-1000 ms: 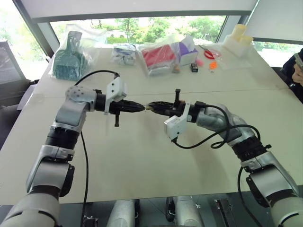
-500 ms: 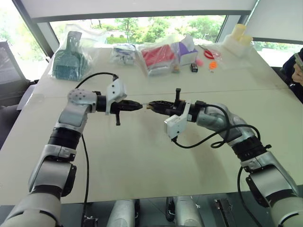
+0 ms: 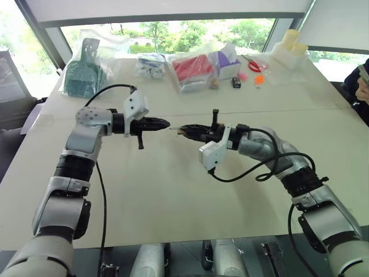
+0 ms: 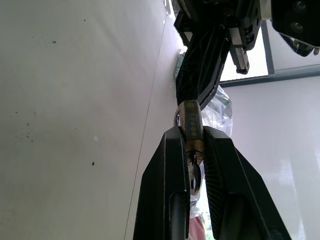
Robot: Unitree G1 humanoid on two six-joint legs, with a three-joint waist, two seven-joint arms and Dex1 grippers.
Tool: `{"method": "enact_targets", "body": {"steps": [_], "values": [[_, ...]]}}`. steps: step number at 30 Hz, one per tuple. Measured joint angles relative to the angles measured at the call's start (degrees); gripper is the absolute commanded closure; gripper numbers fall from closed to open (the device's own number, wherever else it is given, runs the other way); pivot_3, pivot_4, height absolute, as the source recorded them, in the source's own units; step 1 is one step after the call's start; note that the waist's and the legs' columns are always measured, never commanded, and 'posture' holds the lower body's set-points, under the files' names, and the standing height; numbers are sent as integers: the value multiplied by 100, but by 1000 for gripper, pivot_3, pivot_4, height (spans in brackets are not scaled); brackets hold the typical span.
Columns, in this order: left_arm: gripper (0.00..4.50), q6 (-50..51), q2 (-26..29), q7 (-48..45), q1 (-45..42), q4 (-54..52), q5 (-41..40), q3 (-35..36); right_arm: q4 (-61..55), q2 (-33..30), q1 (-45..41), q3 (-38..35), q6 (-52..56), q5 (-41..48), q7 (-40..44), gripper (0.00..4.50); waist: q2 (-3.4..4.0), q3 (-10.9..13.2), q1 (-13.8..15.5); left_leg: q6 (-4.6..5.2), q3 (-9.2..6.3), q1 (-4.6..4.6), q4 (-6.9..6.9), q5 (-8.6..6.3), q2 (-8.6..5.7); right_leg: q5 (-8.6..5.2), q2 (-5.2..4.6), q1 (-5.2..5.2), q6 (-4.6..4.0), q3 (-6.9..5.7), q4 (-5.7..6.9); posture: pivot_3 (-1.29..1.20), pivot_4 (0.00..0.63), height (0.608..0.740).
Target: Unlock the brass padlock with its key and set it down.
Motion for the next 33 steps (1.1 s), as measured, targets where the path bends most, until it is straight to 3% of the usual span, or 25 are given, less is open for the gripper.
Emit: {"method": "enact_targets", "body": {"steps": [9,15,18,24,29,33], "values": [[4477,-211,181,150,238,14,127,5,1465,29,-178,380,-366,-773,-519,4500,0,0,-10,-11,17,0,-1,6,1,0,0,-1,0,1,1,0,150,740],[4477,-183,200,246,474,-296,127,6,1773,57,-250,562,-471,-953,-627,4500,0,0,-75,-15,16,0,-2,8,3,0,0,0,0,2,1,0,150,740],[4500,-162,200,285,616,-453,127,6,1770,51,-249,633,-477,-925,-422,3249,0,0,-99,-14,14,2,-3,8,4,0,0,0,0,2,3,0,150,740],[4500,-13,211,349,696,-676,114,5,1195,-121,-119,544,-292,-274,319,85,1,0,-79,-9,1,7,-2,5,9,0,-1,4,0,4,3,0,150,740],[4500,223,225,231,825,-821,50,0,390,-506,280,362,517,720,1484,30,1,0,-59,10,-8,12,-1,-6,10,0,-3,14,0,2,1,0,150,740],[4500,497,299,31,865,-1045,-57,-2,-620,-809,760,-144,2525,2263,2767,30,1,0,-62,12,-10,13,0,-7,13,1,-4,15,-1,1,2,0,150,740]]}}
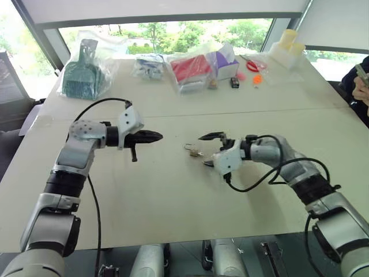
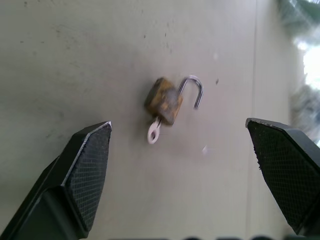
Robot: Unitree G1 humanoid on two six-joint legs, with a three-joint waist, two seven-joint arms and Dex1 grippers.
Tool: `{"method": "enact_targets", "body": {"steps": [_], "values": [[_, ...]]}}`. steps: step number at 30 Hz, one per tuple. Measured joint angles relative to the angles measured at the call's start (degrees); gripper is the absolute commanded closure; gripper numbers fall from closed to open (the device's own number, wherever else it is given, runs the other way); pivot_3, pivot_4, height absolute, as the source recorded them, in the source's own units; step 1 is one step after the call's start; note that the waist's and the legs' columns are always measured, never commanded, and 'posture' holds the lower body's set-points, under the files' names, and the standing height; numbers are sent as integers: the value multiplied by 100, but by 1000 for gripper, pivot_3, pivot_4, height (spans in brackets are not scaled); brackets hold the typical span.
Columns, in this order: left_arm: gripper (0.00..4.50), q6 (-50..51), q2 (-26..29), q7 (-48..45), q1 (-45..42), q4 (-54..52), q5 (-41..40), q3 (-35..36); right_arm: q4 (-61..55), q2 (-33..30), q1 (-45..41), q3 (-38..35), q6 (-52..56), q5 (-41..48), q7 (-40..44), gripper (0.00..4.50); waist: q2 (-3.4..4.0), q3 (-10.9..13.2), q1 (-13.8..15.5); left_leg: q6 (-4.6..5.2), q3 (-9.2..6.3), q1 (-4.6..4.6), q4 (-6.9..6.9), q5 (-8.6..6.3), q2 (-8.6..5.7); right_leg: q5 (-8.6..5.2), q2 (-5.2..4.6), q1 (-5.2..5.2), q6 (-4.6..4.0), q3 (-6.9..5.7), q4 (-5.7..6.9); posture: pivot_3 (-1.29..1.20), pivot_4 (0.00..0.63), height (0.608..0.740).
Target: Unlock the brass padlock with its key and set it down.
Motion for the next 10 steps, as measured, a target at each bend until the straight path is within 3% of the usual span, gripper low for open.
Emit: {"method": "enact_targets", "body": {"steps": [6,10], "values": [[4500,281,55,-154,129,-325,-112,-4,-1672,-369,176,-777,3570,1835,832,30,0,0,-1,3,-4,2,0,-3,4,0,0,-1,-1,-3,2,0,150,740],[4500,460,235,-267,342,-522,-198,5,-2259,-697,295,-1131,5052,2510,975,30,0,0,16,5,-4,2,0,-4,3,0,-4,-1,-1,-4,1,0,150,740]]}}
